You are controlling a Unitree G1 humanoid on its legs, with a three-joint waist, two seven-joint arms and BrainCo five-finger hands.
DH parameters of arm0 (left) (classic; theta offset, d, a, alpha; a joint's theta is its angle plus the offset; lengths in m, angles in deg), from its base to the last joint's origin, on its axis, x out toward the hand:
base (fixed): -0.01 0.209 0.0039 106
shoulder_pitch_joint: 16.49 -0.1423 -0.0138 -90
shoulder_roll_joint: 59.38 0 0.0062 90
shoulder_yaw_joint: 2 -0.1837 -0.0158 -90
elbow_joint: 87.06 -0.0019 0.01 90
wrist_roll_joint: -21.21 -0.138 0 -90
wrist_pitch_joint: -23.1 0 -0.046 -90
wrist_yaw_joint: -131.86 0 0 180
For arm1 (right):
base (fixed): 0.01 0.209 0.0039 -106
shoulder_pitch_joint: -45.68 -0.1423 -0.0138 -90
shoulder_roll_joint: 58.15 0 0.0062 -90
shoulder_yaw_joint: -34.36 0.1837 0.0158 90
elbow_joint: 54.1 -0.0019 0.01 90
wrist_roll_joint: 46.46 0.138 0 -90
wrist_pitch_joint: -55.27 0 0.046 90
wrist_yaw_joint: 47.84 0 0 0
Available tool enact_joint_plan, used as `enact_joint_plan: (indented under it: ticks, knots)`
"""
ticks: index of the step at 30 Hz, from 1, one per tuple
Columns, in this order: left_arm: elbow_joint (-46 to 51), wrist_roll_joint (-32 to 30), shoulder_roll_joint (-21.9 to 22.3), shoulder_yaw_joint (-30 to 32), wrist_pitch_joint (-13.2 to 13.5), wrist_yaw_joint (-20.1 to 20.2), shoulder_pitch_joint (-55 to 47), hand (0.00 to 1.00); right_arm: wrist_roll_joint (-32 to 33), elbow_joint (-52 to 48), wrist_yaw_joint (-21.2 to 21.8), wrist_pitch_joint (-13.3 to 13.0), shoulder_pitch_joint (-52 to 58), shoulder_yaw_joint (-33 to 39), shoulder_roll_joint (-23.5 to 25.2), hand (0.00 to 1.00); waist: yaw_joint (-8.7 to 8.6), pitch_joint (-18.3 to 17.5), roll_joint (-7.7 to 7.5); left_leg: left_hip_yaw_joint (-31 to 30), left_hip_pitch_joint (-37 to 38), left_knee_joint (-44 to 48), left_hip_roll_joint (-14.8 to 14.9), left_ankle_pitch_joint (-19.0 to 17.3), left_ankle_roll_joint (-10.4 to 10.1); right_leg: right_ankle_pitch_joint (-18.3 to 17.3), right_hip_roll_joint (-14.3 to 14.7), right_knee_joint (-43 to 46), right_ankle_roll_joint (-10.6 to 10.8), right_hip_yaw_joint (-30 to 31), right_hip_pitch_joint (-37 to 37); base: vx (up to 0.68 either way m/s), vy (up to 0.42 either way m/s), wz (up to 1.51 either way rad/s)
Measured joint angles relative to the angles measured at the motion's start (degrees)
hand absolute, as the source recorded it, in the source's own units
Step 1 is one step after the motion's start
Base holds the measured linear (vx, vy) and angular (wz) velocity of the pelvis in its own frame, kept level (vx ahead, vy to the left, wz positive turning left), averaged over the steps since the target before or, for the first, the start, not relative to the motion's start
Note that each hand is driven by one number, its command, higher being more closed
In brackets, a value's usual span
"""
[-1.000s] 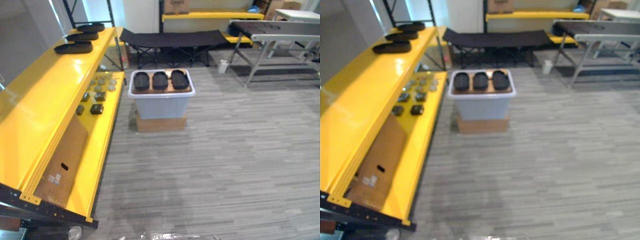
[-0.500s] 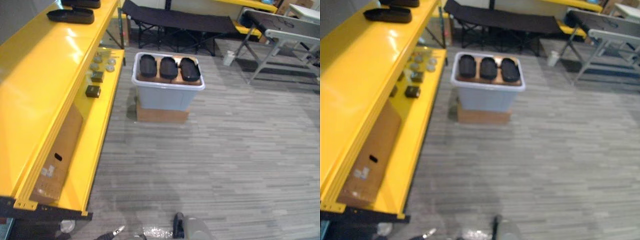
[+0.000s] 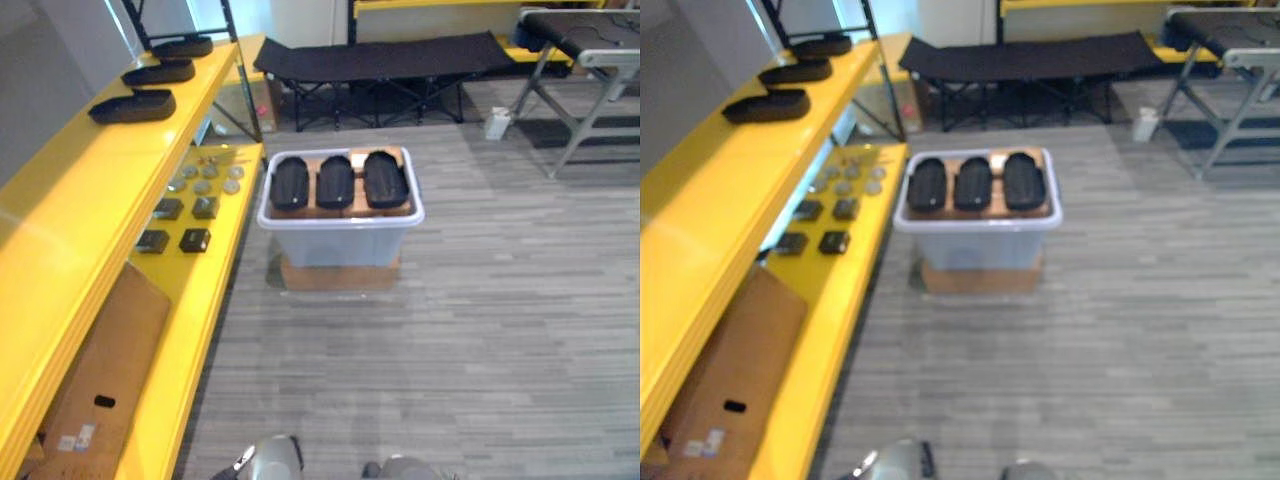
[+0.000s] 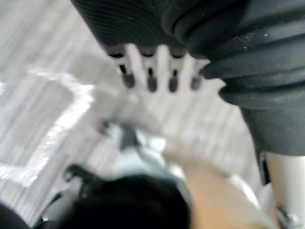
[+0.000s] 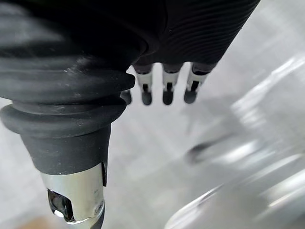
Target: Walk over and take plastic housings, then place them on the shelf
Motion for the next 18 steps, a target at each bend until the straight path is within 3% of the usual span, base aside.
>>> enact_joint_plan:
  ticks: [1,2,3,4,6,7,8,10,12,13,14,15,16,18]
  knots:
    - [0.19,-0.69,0.17,0.04,0.47,-0.02,-0.43,0.0,0.35,-0.55,-0.04,-0.36,-0.89,-0.39,0.04,0.0,0.61,0.01,-0.06,-0.39,-0.04,-5.98,-1.15,2.57,-0.02,-0.12,-0.13,-0.99,0.43,0.88,0.89,0.46,0.135,-0.9]
    - [0.22,-1.0,0.46,0.18,0.84,0.01,-1.01,0.0,1.51,-2.06,-0.07,-0.66,-1.98,-1.65,0.05,0.0,1.7,0.04,-0.12,-1.6,-0.13,-12.04,-1.82,7.73,0.8,-1.21,-0.08,-2.49,1.36,2.96,2.38,0.41,0.182,-1.03]
    - [0.14,-1.66,0.49,0.37,1.01,0.06,-1.81,0.0,2.06,-3.5,-0.29,-0.65,-2.56,-3.1,0.26,0.0,2.51,-0.23,-0.98,-1.55,0.41,-11.61,-2.22,11.64,2.8,-3.34,-0.41,-2.38,1.16,5.07,2.85,0.43,0.207,-0.89]
    - [0.17,-2.14,0.14,0.33,1.11,0.11,-1.74,0.0,2.08,-4.29,-0.59,-0.66,-2.85,-3.79,0.43,0.0,2.56,-0.31,-1.73,-1.43,0.38,-10.93,-2.89,11.85,3.28,-5.01,-1.06,-1.66,0.74,5.58,2.82,0.46,0.201,-0.49]
    - [0.2,-2.94,-1.88,0.15,1.63,-0.38,-1.13,0.0,2.24,-4.31,-1.0,-0.61,-2.41,-5.08,0.64,0.0,2.46,-0.8,-5.35,-1.14,0.83,-9.19,-5.63,9.42,6.95,-8.36,-3.47,7.29,0.7,5.86,0.06,0.43,0.13,-0.12]
    - [0.23,-2.9,-2.36,0.04,1.77,-0.91,-0.47,0.0,2.26,-4.28,-0.96,-0.58,-2.48,-5.81,0.84,0.0,2.29,-0.61,-6.1,-0.9,1.92,-9.56,-5.96,8.67,8.04,-8.45,-4.16,16.41,2.45,5.32,-3.55,0.49,0.119,-0.06]
    - [0.18,-2.55,-3.09,-0.29,2.19,-1.78,0.47,0.0,1.89,-3.72,-0.65,-0.39,-2.49,-6.59,1.41,0.0,2.03,-0.01,-6.96,-0.95,4.24,-9.65,-6.25,7.36,8.39,-7.32,-6.16,30.49,6.11,3.06,-9.26,0.57,0.138,-0.01]
    - [0.24,-0.31,-3.42,-0.85,3.92,-2.62,1.44,0.0,-0.64,-1.32,0.48,0.03,-2.22,-6.91,2.02,0.0,1.53,0.37,-7.39,-1.01,9.8,-9.61,-6.36,5.38,9.26,-8.52,-9.26,41.73,5.4,-1.0,-13.09,0.49,0.089,0.05]
    - [0.7,-0.02,-3.18,-1.39,5.59,-2.41,2.66,0.0,-1.53,0.27,0.9,-0.06,-0.91,-8.74,2.6,0.0,1.11,1.05,-5.84,-1.94,16.77,-11.61,-5.01,4.89,8.83,-9.34,-9.69,35.67,4.24,-5.42,-14.15,0.53,0.005,0.1]
    - [0.95,-0.02,-2.72,-2.06,6.48,-2.32,4.03,0.0,-1.53,-0.08,0.52,-0.17,-0.85,-8.88,2.07,0.0,0.46,0.35,-4.53,-2.97,18.71,-13.0,-3.06,4.24,7.71,-8.73,-8.48,25.52,5.11,-6.6,-16.35,0.38,-0.027,0.16]
    - [0.97,0.05,-2.73,-2.59,6.9,-2.13,4.74,0.0,-1.52,-0.16,0.44,-0.15,-0.78,-8.82,2.07,0.0,0.37,0.18,-4.21,-3.09,19.19,-13.34,-2.3,3.85,7.1,-7.87,-8.2,21.38,6.02,-6.1,-17.63,0.34,-0.033,0.21]
    - [0.96,0.61,-2.75,-2.71,7.66,-1.93,5.56,0.0,-1.58,-0.23,0.48,-0.14,-0.84,-8.64,1.99,0.0,0.15,0.18,-4.09,-3.62,19.68,-13.68,-1.52,3.18,6.26,-5.91,-8.04,15.91,7.27,-4.54,-19.35,0.35,-0.103,0.39]
    - [0.78,2.52,-2.68,-2.71,8.58,-1.47,6.94,0.0,-3.17,-0.02,0.66,-0.11,-0.46,-7.93,1.92,0.0,-0.12,0.12,-4.24,-4.75,20.61,-13.48,-0.24,1.54,4.55,-0.9,-7.77,8.05,8.01,-0.96,-21.19,0.41,-0.148,0.44]
    - [0.56,4.92,-2.54,-2.59,8.5,-1.64,6.88,0.0,-7.11,0.0,1.92,0.18,1.02,-7.42,2.12,0.0,-0.14,-0.17,-4.72,-5.83,21.69,-12.86,0.62,-0.5,2.78,4.03,-8.11,3.59,8.4,1.41,-21.47,0.4,-0.284,0.48]
